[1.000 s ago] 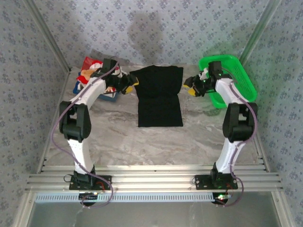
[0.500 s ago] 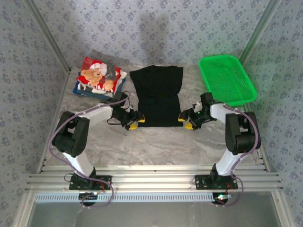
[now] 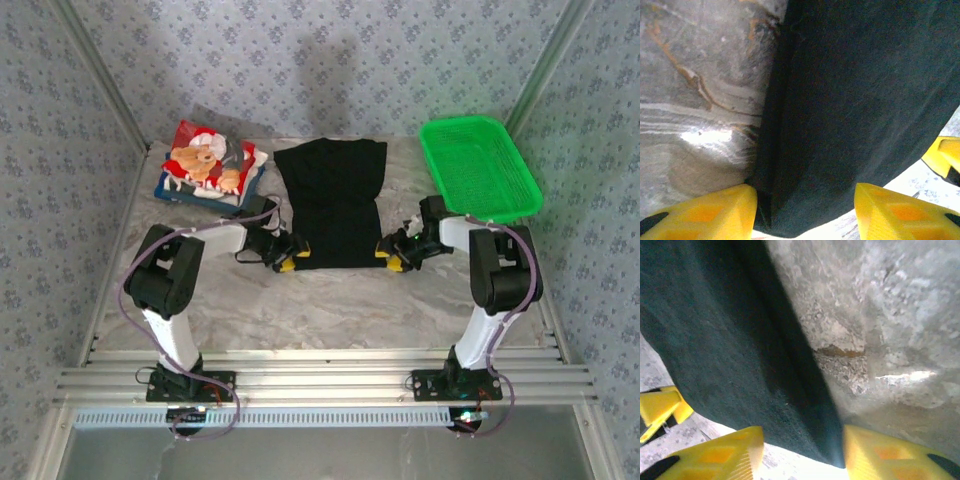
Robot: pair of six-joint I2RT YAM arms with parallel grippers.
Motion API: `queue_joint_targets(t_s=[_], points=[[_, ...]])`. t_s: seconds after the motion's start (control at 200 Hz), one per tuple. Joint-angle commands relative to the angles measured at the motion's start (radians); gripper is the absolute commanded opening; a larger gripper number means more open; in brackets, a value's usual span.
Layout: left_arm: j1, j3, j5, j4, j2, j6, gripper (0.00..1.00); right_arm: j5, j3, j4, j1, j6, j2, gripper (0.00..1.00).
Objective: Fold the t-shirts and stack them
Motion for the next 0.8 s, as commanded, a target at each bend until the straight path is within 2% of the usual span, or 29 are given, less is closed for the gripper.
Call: queue_joint_targets(t_s=[0.0, 0.15, 0.24, 0.33, 0.475, 0.655, 0.795], points=[[-0.003, 0.016, -0.019, 0.013, 0.034, 0.005, 0.44, -0.015, 0.02, 0.061, 0.028, 0.005, 0.042, 0.33], [-0.003, 0.019, -0.012, 0.012, 0.037, 0.02, 0.16, -0.021, 0.02, 0.04, 0.036, 0.016, 0.018, 0.12], [-0.004, 0.011, -0.028, -0.037, -0.01, 0.044, 0.07, -0.014, 0.015, -0.006, 0.036, 0.013, -0.02, 0.04], [-0.003, -0.022, -0.075, -0.11, -0.082, 0.078, 0.04, 0.009, -0.019, -0.049, 0.034, 0.028, -0.088, 0.01], [-0.035, -0.106, -0.106, -0.147, -0.208, 0.054, 0.02, 0.035, -0.112, -0.088, 0.056, 0.084, -0.228, 0.0], [-0.158, -0.266, -0.166, -0.178, -0.392, -0.04, 0.01, 0.083, -0.284, -0.152, 0.102, 0.195, -0.459, 0.0], [-0.247, -0.419, -0.21, -0.194, -0.593, -0.176, 0.01, 0.147, -0.415, -0.206, 0.211, 0.35, -0.709, 0.0]])
